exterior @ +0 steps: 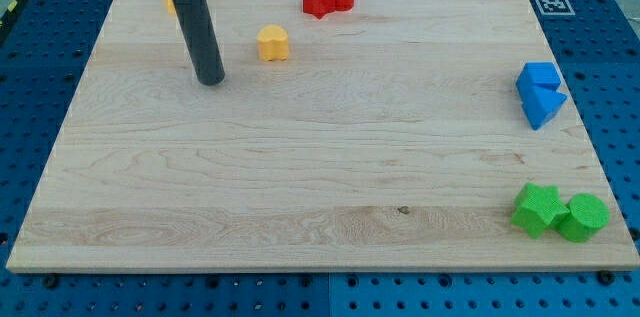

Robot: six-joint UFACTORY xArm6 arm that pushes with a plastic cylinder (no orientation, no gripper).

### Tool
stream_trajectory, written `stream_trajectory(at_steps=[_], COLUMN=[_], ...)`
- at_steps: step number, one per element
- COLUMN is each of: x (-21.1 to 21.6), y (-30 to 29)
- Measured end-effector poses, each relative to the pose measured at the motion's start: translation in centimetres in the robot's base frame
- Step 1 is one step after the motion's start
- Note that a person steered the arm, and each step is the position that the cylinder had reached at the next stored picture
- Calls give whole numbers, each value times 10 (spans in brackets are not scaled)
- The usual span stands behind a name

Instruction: Move yellow heart closer to yellow hexagon

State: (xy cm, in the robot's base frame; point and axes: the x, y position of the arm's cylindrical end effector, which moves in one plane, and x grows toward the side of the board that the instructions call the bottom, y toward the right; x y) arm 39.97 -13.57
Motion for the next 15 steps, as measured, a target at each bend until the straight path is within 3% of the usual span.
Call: stream_trajectory(at_steps=[6, 9, 15], x=[28, 24, -4], y=[54, 142, 142])
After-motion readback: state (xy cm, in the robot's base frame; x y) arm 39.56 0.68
